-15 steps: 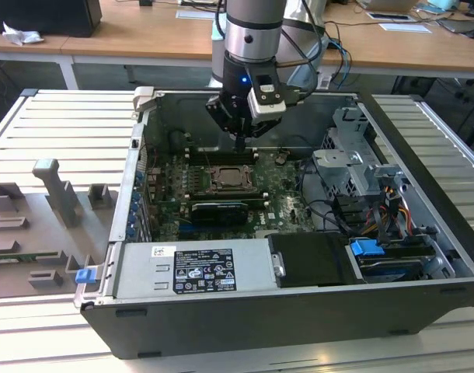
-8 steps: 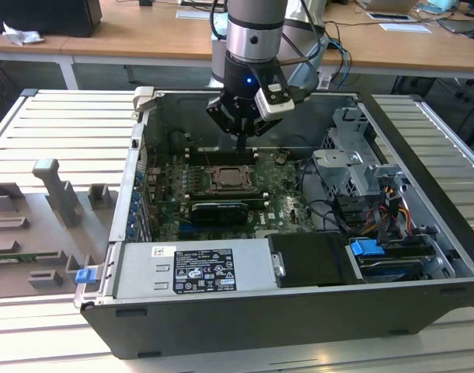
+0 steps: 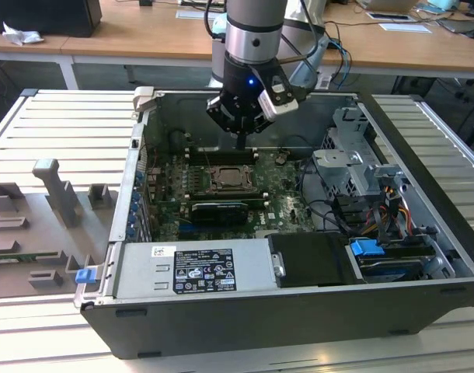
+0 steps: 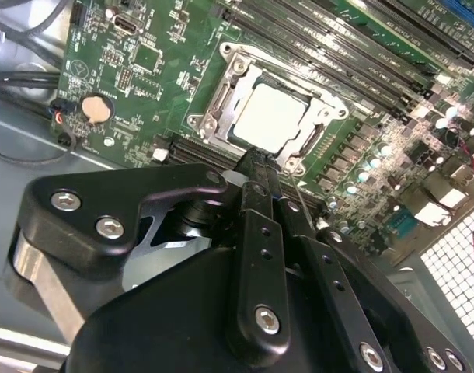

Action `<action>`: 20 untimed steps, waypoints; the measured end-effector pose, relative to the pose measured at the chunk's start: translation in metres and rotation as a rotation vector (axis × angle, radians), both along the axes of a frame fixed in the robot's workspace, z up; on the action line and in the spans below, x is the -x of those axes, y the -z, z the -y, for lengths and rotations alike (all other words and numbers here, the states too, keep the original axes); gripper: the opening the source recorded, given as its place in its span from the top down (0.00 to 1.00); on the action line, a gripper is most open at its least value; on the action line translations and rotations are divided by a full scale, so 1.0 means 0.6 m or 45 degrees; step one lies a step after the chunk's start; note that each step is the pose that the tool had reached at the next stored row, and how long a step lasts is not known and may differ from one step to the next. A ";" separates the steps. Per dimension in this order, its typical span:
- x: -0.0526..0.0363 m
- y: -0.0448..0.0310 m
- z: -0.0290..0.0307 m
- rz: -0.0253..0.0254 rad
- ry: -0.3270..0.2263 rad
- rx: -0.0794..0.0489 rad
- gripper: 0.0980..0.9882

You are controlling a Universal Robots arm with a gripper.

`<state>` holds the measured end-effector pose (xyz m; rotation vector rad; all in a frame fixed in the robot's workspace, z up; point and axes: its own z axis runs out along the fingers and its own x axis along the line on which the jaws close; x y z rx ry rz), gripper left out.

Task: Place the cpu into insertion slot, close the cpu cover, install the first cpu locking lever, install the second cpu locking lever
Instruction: 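Install the first cpu locking lever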

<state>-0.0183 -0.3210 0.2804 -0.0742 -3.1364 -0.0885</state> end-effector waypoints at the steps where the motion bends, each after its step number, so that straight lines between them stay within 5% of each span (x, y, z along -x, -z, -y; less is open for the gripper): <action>1: 0.002 0.000 0.0000 0.0013 -0.005 -0.001 0.99; 15: 0.030 0.001 0.0001 0.0037 -0.011 -0.001 0.99; 20: 0.064 0.003 0.0001 0.0035 -0.012 -0.001 0.99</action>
